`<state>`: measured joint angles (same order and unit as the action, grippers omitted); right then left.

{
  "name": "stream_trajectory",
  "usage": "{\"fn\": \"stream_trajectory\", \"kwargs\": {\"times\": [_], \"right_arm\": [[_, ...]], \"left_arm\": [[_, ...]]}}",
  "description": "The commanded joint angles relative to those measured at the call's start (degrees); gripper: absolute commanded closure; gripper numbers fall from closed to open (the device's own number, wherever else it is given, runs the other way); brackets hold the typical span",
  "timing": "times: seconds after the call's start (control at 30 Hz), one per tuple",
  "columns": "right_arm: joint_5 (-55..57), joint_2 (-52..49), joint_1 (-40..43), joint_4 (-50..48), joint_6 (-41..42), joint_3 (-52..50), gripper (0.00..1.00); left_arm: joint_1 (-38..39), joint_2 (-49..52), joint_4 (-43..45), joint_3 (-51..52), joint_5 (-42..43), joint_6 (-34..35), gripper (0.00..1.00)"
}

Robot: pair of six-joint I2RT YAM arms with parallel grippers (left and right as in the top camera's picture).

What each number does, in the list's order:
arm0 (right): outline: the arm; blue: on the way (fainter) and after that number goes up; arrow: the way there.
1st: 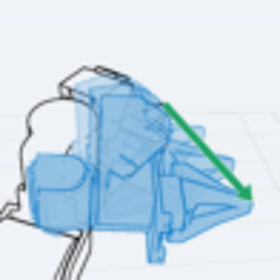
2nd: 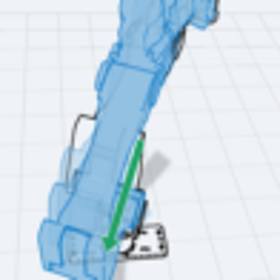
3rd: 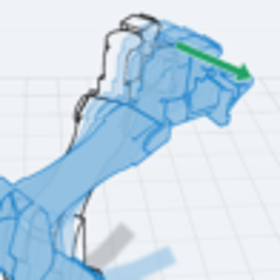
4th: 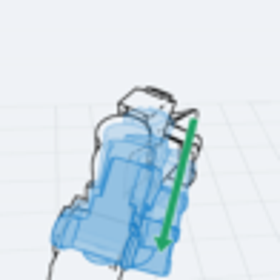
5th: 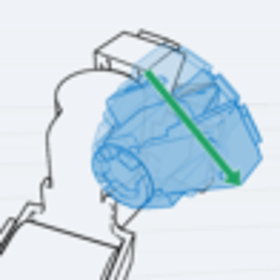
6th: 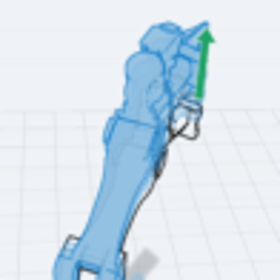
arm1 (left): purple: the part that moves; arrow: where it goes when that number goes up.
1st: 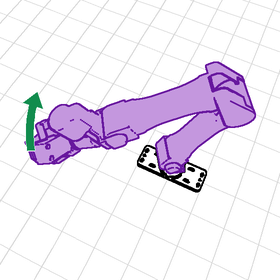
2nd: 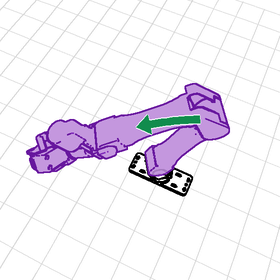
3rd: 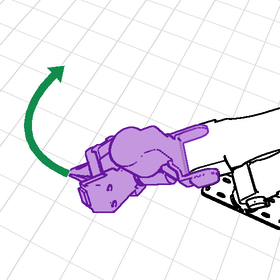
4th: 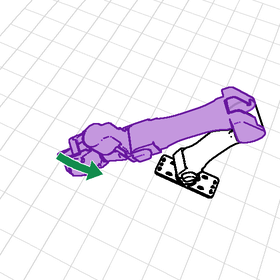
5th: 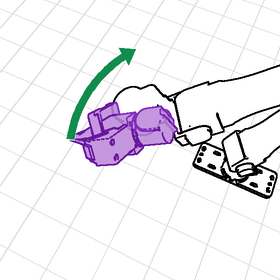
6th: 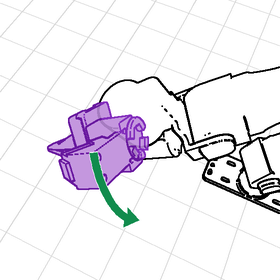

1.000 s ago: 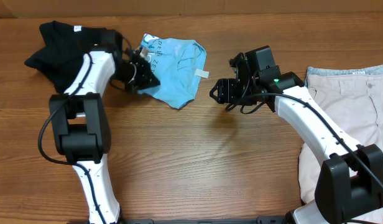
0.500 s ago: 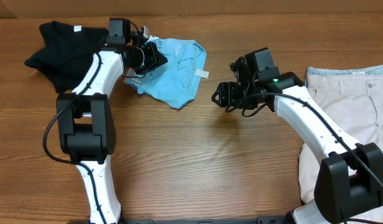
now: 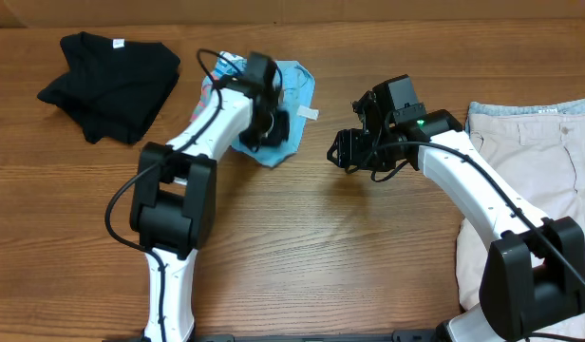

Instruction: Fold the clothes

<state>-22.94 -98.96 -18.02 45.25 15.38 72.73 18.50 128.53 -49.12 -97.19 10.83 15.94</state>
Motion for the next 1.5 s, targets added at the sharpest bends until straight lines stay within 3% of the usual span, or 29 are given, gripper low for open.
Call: {"fn": "stream_trajectory", "kwargs": {"times": [0.0,0.13,0.33,0.57,0.67,0.7,0.73,0.77,0.9,1.17,1.47], "right_arm": [[0.42,-0.2,0.09,-0.09,-0.2,0.07,0.36],[0.42,-0.2,0.09,0.39,-0.22,0.07,0.36],[0.42,-0.2,0.09,0.96,-0.22,0.07,0.36],[0.2,-0.2,0.07,-0.85,-0.42,0.07,0.32],[-1.38,-0.2,-0.04,-4.33,-0.39,0.07,0.48],[-2.23,-0.22,-0.31,-5.86,-0.39,0.07,0.54],[-2.64,-0.48,-0.7,-7.08,-0.37,0.07,0.61],[-2.64,-0.85,-1.2,-8.11,-0.31,0.07,0.63],[-2.69,-5.18,-4.07,-12.66,1.73,0.07,0.65],[-10.82,-16.31,-8.35,-22.86,5.2,0.07,0.67],[-10.62,-18.99,-8.61,-21.79,7.41,0.07,0.66]], "left_arm": [[-0.2,0.94,-1.53,4.44,-7.91,-3.93,0.96],[-0.26,0.94,-4.72,8.46,-5.22,-4.0,0.96],[-0.26,0.94,-20.02,8.63,-5.03,-4.42,0.96],[-2.19,-4.74,-29.75,3.26,0.94,-8.52,0.96],[-4.48,-9.92,-29.03,-1.09,1.22,-6.97,0.96],[-5.64,-11.89,-28.04,-2.54,1.14,-5.86,0.9],[-6.82,-13.57,-26.86,-3.48,0.96,-4.68,0.73],[-8.07,-15.15,-25.49,-3.93,0.83,-3.45,0.59],[-13.75,-18.84,-21.9,-3.98,0.85,1.55,0.3],[-21.07,-15.34,-18.93,3.41,8.57,2.49,0.0],[-23.74,-7.32,-12.55,12.17,21.16,0.79,0.0]]}}
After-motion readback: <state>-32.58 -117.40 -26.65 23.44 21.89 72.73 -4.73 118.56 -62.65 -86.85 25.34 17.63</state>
